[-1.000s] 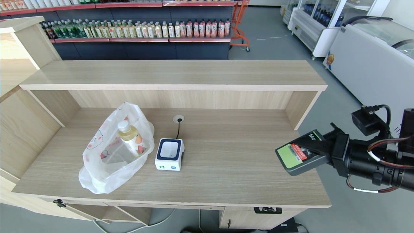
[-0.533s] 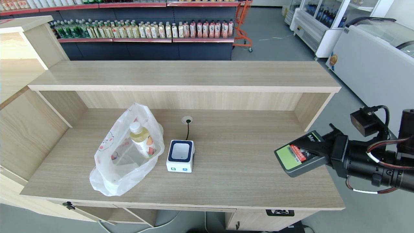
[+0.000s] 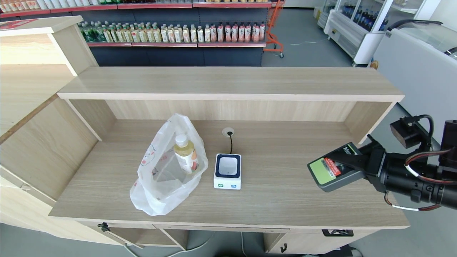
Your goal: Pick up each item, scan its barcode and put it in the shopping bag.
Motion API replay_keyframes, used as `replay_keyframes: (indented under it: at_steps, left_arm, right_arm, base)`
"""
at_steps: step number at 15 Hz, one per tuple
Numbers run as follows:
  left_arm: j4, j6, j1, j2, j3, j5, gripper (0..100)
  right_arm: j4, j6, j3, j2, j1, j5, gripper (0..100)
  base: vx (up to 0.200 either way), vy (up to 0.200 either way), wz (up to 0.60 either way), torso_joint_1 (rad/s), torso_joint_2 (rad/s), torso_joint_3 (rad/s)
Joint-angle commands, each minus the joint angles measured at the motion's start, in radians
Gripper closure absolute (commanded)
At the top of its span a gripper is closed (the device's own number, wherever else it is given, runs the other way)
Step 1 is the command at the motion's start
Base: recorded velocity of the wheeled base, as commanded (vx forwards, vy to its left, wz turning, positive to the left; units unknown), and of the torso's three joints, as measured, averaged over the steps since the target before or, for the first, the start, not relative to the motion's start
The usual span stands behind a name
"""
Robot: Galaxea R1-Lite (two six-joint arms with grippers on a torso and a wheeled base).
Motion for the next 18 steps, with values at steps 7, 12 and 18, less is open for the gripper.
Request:
replay_keyframes:
  at_steps: [7,12,18]
  left_arm:
    - [-0.001,-0.003,0.000,0.000,0.000,0.000,0]
    - [-0.001,-0.004,0.000,0.000,0.000,0.000,0]
    - [-0.001,-0.004,0.000,0.000,0.000,0.000,0]
  right_arm:
    - [-0.163,-0.148,-0.033,0.235,-0.018,-0.116,100]
    - [-0.214,-0.157,-0.122,0.387,0.030,-0.125,100]
    - [-0.275,-0.209,-0.130,0.511,0.094,-0.153,100]
  base:
    - [0.114,0.086,0.00,0.002,0.00,0.002]
    - [0.000,0.000,0.00,0.000,0.00,0.000]
    - [0.000,0.000,0.00,0.000,0.00,0.000]
